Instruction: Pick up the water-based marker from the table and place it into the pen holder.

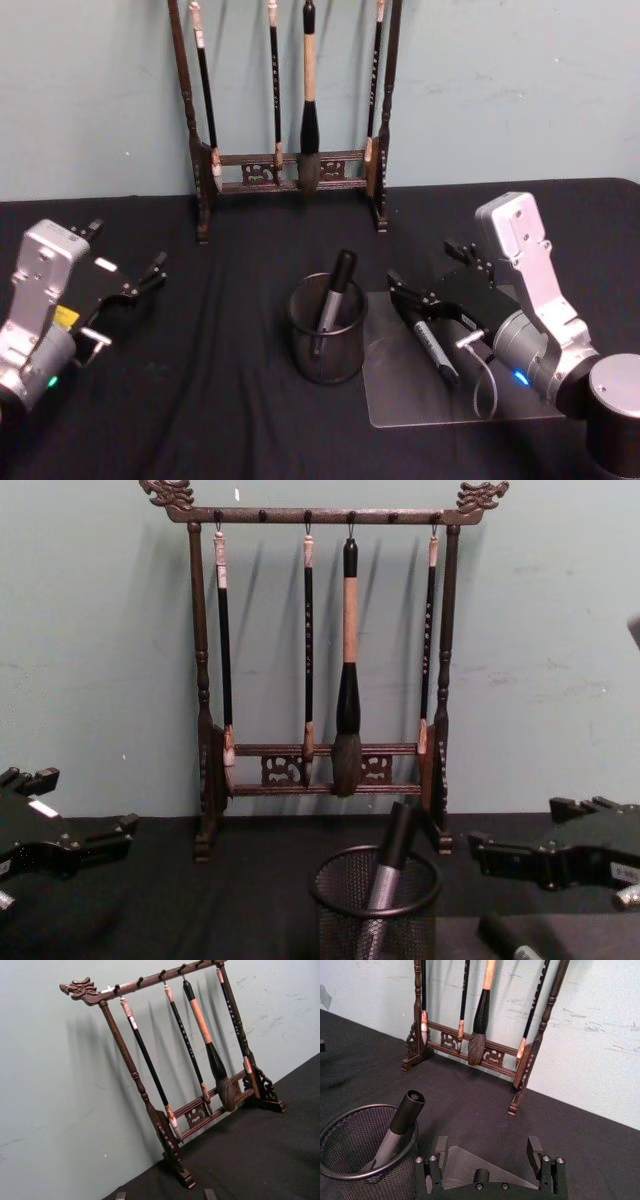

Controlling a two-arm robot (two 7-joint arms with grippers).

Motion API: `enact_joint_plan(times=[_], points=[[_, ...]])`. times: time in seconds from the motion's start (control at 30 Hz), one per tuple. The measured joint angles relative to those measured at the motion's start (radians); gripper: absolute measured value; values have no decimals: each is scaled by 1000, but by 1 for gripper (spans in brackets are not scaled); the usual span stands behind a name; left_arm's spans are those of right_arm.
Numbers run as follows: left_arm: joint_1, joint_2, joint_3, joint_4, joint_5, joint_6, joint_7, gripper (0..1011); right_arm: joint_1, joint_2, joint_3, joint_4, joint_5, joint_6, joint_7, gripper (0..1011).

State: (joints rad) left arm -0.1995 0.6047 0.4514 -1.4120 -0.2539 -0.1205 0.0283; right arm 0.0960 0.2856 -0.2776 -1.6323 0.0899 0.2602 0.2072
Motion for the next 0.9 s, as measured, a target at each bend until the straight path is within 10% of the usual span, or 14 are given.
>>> enact_joint_plan(times=[0.9], points=[[0,0,0,0,0,0,0,1009,3,0,0,4,12,-4,7,1002]])
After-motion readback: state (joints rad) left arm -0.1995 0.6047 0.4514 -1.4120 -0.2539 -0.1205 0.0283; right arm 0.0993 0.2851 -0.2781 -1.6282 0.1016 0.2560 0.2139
